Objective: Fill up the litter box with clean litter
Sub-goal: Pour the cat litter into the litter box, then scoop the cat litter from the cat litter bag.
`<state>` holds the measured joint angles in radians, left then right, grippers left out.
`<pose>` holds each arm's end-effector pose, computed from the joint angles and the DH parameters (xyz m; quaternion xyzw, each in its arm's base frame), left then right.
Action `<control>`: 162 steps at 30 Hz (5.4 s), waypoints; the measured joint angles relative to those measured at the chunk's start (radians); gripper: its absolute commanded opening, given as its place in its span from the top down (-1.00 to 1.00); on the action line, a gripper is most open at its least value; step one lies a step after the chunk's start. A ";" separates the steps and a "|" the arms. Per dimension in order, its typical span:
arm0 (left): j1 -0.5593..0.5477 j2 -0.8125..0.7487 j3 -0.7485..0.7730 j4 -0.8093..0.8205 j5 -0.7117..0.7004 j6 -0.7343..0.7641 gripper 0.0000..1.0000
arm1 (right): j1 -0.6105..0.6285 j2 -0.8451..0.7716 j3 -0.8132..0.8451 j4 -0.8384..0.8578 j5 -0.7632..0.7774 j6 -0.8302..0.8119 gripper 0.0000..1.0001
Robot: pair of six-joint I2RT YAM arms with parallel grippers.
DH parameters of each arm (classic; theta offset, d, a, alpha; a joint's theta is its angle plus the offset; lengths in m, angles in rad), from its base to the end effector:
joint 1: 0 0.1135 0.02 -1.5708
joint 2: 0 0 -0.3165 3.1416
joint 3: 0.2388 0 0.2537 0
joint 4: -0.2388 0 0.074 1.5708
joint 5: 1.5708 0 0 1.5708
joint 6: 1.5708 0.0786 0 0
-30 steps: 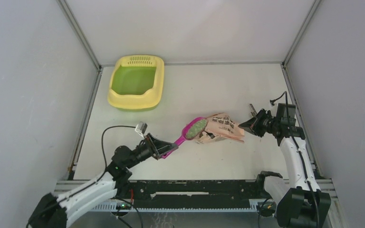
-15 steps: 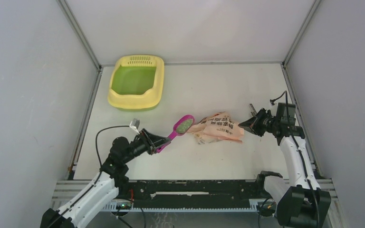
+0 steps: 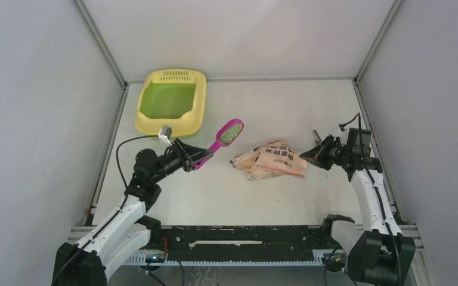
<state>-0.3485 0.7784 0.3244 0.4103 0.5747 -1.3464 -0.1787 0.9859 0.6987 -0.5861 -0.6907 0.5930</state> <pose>0.1568 -0.1024 0.2754 -0.1594 0.7021 -0.6326 0.2855 0.1911 0.0164 0.2620 0.2256 0.8628 0.3775 0.2492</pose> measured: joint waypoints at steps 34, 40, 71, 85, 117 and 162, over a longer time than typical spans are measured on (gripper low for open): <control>0.486 0.530 0.851 -0.552 -0.007 0.475 1.00 | 0.002 0.016 0.000 0.018 -0.024 -0.002 1.00; 0.507 0.578 0.916 -0.653 -0.076 0.597 1.00 | 0.002 0.016 0.000 0.021 -0.030 -0.004 1.00; 0.394 0.764 1.083 -0.936 -0.443 0.990 1.00 | 0.002 0.047 0.000 0.068 -0.053 -0.004 1.00; 0.358 0.769 1.242 -1.171 -0.771 1.131 1.00 | 0.019 0.051 0.000 0.084 -0.055 0.001 1.00; 0.075 0.336 1.210 -1.265 -0.457 1.001 1.00 | 0.026 0.053 0.000 0.089 -0.051 0.008 1.00; -0.167 0.158 0.687 -1.348 -0.011 0.688 1.00 | 0.240 -0.220 -0.057 -0.145 0.119 -0.086 1.00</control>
<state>-0.5152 0.9367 1.0111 -0.9379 0.5632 -0.6586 0.0616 0.7662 0.6415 -0.7315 -0.5720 0.5068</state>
